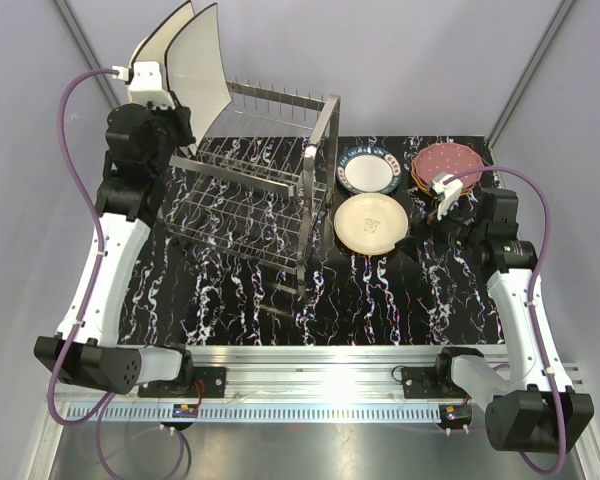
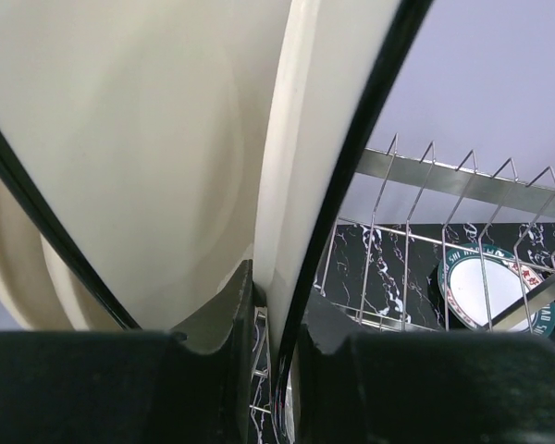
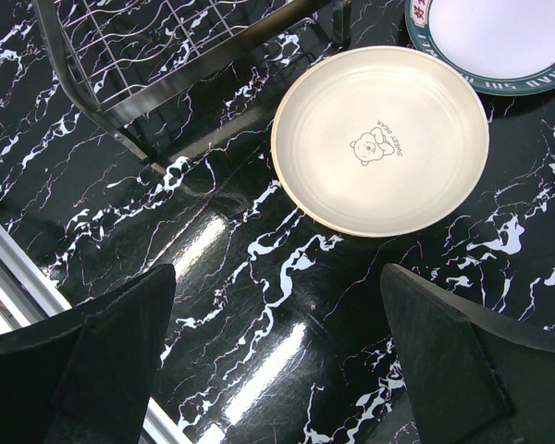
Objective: Unload the plates from the dish rack
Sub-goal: Grab a plate with the left arm
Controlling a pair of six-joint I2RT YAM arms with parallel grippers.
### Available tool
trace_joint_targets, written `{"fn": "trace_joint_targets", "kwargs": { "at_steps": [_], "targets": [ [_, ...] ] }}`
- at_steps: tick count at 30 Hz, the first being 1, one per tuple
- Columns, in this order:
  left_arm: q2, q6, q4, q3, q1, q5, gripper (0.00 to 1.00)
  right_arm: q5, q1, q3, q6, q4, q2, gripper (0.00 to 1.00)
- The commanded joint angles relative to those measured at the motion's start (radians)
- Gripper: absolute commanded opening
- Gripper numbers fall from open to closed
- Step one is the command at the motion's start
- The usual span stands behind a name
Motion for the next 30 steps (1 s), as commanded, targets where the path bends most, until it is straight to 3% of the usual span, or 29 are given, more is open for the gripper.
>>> {"fn": "trace_joint_targets", "kwargs": {
  "at_steps": [1, 10, 30],
  "targets": [
    [-0.073, 0.002, 0.291, 0.066, 0.017, 0.002, 0.00, -0.008, -0.005, 0.010, -0.011, 0.021, -0.018, 1.00],
    [-0.099, 0.024, 0.417, 0.036, 0.018, 0.025, 0.00, -0.006, -0.005, 0.008, -0.009, 0.021, -0.014, 1.00],
    [-0.108, -0.017, 0.538, 0.051, 0.018, 0.071, 0.00, -0.002, -0.005, 0.010, -0.008, 0.021, -0.014, 1.00]
  ]
}}
